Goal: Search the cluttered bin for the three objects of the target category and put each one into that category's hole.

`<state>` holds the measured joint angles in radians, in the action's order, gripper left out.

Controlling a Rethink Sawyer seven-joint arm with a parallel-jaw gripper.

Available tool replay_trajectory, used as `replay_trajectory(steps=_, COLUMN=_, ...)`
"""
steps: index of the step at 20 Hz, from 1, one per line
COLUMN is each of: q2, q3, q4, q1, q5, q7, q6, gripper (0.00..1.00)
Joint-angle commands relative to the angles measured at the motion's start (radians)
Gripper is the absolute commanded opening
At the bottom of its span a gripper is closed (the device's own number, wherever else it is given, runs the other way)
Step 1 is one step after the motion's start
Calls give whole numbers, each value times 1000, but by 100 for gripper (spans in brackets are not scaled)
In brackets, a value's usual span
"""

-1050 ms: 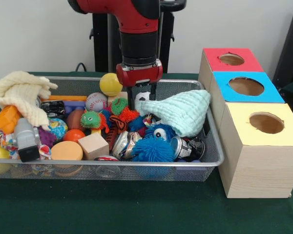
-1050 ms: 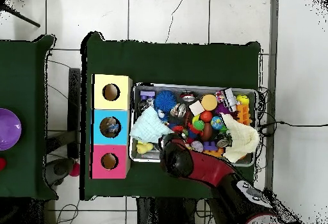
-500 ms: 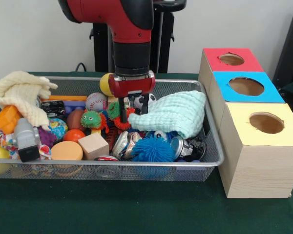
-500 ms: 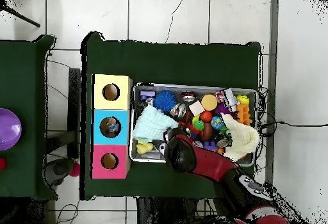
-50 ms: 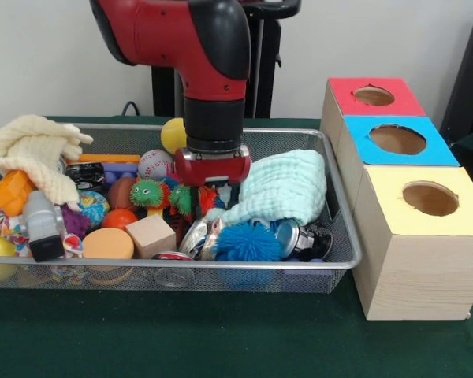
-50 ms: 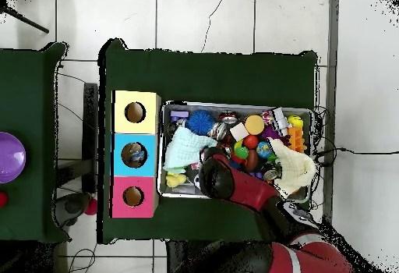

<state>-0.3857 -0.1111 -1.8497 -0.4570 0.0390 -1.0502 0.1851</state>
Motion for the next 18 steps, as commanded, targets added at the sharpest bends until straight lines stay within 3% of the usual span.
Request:
replay_trajectory(steps=1, q2=176, q3=-2, q4=189, q1=11, q5=-64, q7=-226, q6=33, gripper=100)
replay_trajectory(steps=4, q2=187, q3=7, q4=207, q1=18, q5=-66, q7=-209, q6=-3, gripper=100)
replay_trajectory(steps=9, q2=177, q3=23, q4=239, q1=34, q5=-70, q7=-147, q6=-198, gripper=100)
replay_trajectory(steps=10, q2=176, q3=18, q4=241, q1=29, q5=-75, q7=-143, q6=-241, gripper=0)
replay_trajectory(steps=14, q2=133, q3=-59, q4=184, q1=-18, q5=-84, q7=-160, q6=-373, gripper=0)
replay_trajectory(steps=16, q2=110, q3=-141, q4=117, q1=-73, q5=-109, q7=-182, q6=-447, gripper=0)
replay_trajectory(steps=18, q2=102, q3=-291, q4=27, q1=-171, q5=-129, q7=-191, q6=-467, gripper=0)
